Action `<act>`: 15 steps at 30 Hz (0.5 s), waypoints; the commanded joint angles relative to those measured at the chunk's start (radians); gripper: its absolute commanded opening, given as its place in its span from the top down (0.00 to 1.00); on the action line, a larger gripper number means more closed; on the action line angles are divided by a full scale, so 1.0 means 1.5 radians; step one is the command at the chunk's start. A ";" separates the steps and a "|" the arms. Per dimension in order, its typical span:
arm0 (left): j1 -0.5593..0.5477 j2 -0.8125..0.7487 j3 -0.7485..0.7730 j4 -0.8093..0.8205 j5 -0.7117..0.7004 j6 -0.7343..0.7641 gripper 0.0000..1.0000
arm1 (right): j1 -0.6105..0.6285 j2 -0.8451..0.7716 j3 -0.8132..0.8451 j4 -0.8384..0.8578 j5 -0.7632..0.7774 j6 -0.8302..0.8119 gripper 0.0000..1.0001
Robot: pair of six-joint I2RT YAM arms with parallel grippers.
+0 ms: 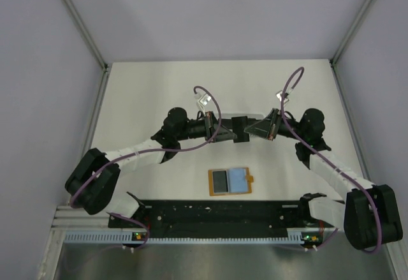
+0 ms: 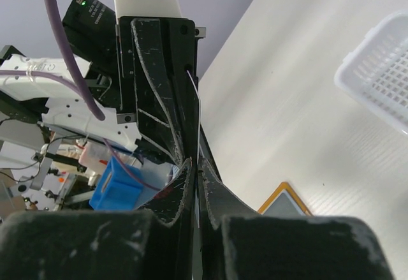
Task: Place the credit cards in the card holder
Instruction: Insert the credit card into the card holder.
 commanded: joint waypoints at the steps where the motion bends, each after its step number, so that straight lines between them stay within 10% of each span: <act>1: -0.006 -0.012 0.024 0.023 0.007 0.004 0.98 | 0.007 -0.029 0.007 -0.005 -0.016 -0.017 1.00; 7: -0.003 -0.052 0.015 -0.073 -0.022 0.059 0.51 | 0.008 -0.129 0.098 -0.398 0.169 -0.214 1.00; 15: -0.072 -0.150 0.014 -0.394 -0.272 0.236 0.44 | 0.024 -0.220 0.116 -0.784 0.473 -0.254 1.00</act>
